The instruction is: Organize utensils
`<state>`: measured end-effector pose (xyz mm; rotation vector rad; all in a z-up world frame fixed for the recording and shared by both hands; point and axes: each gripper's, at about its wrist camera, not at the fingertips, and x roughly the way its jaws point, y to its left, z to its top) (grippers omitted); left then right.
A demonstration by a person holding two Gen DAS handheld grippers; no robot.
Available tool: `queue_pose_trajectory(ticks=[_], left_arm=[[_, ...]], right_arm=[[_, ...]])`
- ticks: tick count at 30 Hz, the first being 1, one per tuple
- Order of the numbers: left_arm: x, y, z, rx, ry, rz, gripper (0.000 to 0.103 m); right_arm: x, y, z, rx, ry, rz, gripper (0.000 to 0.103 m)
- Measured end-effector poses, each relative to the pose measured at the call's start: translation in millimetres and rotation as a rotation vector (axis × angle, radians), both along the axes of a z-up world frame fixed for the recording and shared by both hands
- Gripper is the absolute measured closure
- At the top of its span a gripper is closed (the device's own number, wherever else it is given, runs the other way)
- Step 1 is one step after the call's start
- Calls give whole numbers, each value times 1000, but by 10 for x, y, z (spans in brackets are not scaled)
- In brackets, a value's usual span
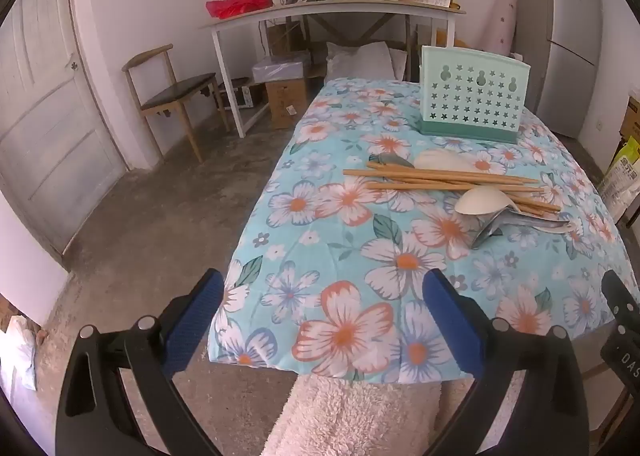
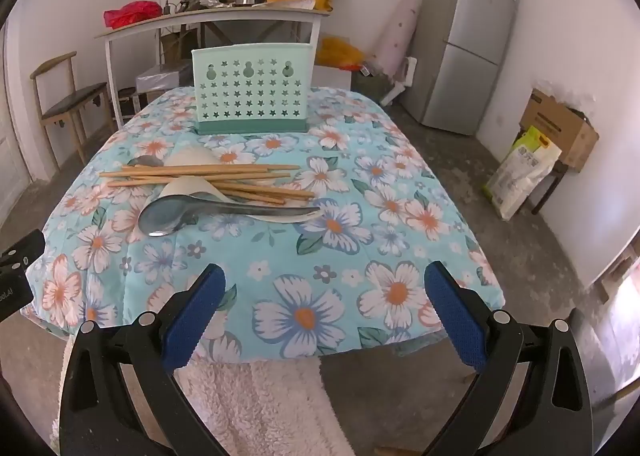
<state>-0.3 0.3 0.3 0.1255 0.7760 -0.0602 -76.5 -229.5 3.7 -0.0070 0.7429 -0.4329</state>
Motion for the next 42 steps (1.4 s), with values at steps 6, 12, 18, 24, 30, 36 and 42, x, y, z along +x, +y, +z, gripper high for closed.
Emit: queue_pose_trajectory(ticks=[6,12,18,24,30,36,42], left_arm=[[-41,-32,6,8,-13,-11,6],[9,6,15,0,-5,-3,6],[15,10,32,-2,-7,-1,6],[16,56,38,-3,-5,-3,6],[22,62,34,-2,-6,-2,6],[22,70,33,-1,-7,-3,6],[27,95,34,-3,-6,0,6]], right_arm=[[18,-6,-1,4,1,-6,8],[9,7,11,-2,-4,1,8],[11,11,15,-2,-6,1,8],[10,17,14,-4,-5,1,8],[7,24,15,-5,-5,1,8],[7,34,19,-8,-5,1,8],[7,41,27,-10,-4,0,8]])
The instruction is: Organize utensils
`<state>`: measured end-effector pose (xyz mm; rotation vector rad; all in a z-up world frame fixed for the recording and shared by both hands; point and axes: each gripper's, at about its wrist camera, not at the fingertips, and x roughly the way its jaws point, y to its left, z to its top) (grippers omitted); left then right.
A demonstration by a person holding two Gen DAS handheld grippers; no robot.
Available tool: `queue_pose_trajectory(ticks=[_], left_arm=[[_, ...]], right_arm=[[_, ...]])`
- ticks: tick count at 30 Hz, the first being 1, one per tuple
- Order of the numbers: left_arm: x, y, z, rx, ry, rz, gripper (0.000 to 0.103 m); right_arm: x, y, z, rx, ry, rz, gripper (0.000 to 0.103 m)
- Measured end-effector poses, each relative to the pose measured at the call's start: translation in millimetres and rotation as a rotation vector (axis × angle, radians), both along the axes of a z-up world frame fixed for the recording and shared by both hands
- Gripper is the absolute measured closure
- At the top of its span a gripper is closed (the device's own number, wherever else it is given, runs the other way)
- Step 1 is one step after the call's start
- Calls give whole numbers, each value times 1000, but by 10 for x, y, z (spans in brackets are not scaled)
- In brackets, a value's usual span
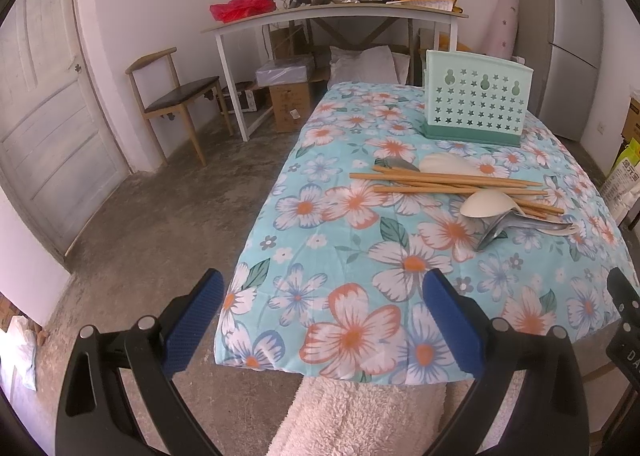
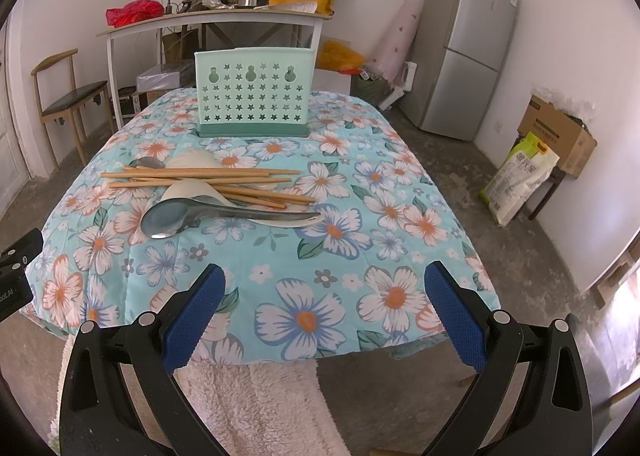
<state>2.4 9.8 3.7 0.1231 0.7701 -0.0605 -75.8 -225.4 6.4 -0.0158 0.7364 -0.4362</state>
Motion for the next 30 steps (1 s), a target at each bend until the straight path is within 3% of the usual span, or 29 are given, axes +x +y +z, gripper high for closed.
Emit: queue_pose_trajectory(ticks=[29,30], left_arm=[[19,72,-10,6,-1,10,6],[21,76,-14,5,-3,9,6]], right_arm=[[-9,25,-5,-3,0,-1,8],[-5,38,90,0,0,-1,8]])
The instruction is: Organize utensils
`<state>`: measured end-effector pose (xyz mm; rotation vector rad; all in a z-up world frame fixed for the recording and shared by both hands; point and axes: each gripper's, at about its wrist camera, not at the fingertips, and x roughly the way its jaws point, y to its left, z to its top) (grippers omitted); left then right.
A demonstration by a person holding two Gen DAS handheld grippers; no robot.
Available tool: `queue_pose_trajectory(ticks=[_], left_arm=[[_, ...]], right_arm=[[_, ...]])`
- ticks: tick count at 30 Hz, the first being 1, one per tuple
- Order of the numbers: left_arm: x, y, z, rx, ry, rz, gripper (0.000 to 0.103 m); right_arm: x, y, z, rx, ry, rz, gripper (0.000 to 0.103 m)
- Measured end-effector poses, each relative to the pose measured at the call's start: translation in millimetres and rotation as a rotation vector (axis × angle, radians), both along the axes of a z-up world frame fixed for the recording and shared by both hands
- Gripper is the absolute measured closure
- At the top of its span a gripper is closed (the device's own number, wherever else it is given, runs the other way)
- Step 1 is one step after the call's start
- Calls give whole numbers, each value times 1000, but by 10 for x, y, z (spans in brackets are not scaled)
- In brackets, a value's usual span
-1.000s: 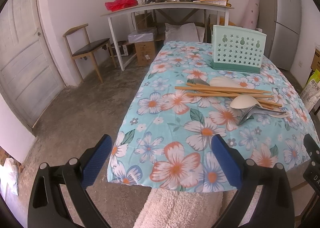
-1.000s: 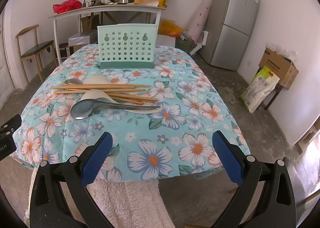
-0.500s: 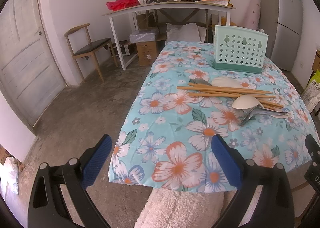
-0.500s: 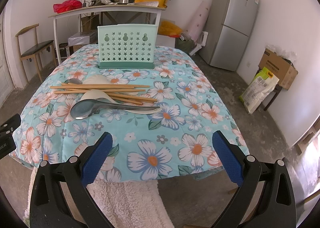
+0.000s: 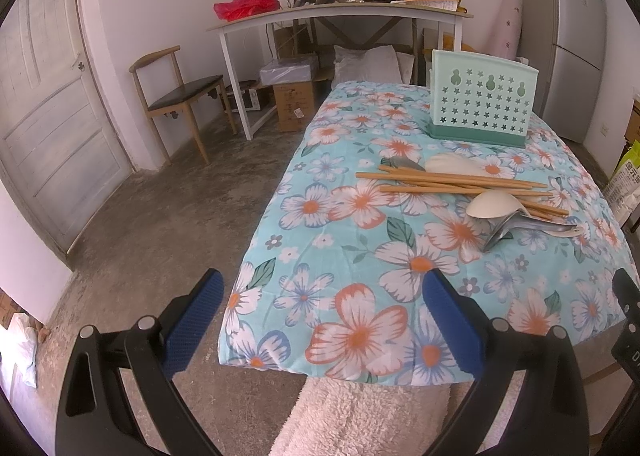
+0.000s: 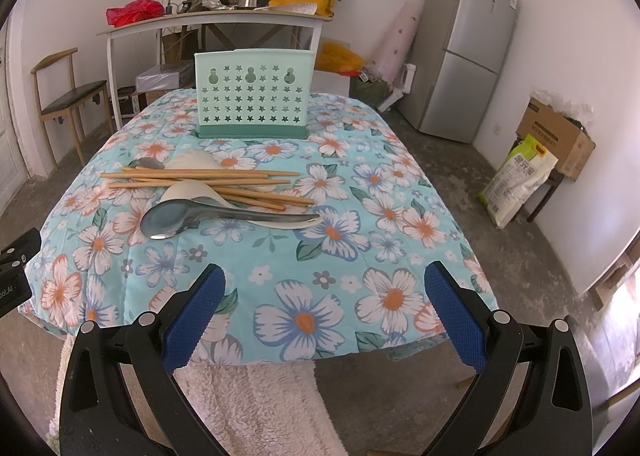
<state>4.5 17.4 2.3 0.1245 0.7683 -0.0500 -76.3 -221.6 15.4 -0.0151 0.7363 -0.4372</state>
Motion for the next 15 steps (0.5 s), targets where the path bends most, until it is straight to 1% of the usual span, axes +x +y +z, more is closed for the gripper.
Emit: queue_pose_trajectory(ticks=[4,10,11,13,15], left_arm=[[3,-14,-9,0,-2,-3,6],[58,-72,-63,-3,2,-45,6],[75,-84,-83,-14,8,-59,6],[145,-107,-133,-65,27,-105,6],[194,-104,-156,-135,9,-152,6]], right_arm=[[57,-41,-6,15,-3,8,8],[62,-82,-118,8,2,9,8],[75,-89,-155,4,6,10,8],[110,-130,-219,-3,11,17,8],[136,-146,-285,-2,10,31,8]])
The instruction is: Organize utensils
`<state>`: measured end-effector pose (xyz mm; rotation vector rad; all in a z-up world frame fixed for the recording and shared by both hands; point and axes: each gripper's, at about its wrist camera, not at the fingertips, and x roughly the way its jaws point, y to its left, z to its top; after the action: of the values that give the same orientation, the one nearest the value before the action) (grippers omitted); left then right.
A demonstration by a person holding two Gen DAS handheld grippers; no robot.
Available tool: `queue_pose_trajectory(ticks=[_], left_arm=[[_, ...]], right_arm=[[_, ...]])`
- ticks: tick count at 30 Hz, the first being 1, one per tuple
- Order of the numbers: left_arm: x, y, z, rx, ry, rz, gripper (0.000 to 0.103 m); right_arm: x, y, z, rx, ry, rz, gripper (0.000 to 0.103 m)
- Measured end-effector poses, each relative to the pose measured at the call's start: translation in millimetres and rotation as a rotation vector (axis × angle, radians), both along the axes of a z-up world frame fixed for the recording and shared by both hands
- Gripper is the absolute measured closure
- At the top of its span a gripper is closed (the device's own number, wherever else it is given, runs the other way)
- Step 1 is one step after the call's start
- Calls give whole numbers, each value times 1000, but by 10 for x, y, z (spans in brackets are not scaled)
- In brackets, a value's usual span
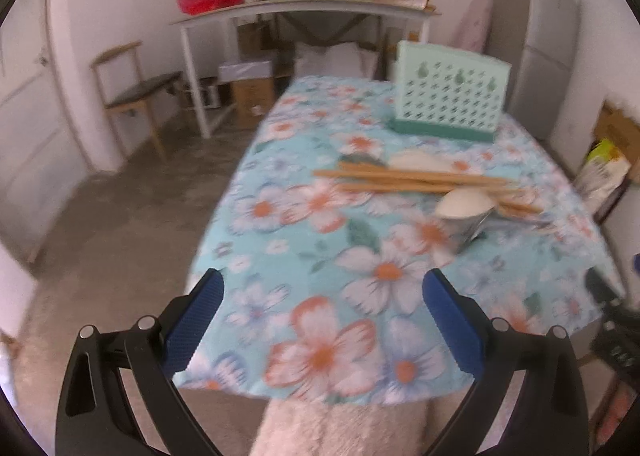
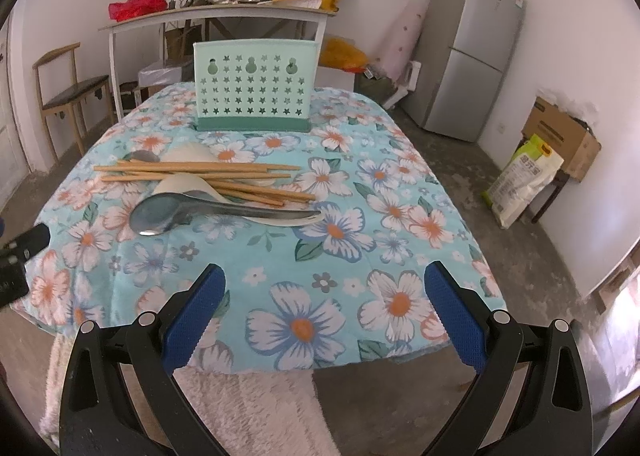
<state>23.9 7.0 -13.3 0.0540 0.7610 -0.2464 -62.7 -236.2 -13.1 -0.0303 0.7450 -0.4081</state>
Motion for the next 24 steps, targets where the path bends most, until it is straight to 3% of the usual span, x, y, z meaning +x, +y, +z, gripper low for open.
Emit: queue_pose_trajectory(ticks=[4,8,10,15,18,19,24], left_arm=[[95,-16,-24,-158,-13,-104,6],[282,-251,-147,-206,45,-188,6],[316,-390,-188,-173,39,-225,6],[278,-842,-343,26,-1,-411,8],[218,-1066,-452,174,-39,-487,22],[242,-1122,-501,207,-43,-497,32],[282,-1213,-567,230,-77,-548,59]], right_arm=[[96,-124,-151,33,4,27,8],[232,-250,-337,61,24,37,8],[305,-307,-419,68,37,38,8],[435,-457,-588,118,55,45,8],[456,-496,-623,142,46,64,8],[461,-508,-644,144,44,74,8],[435,-576,-669,192,20,101,8]])
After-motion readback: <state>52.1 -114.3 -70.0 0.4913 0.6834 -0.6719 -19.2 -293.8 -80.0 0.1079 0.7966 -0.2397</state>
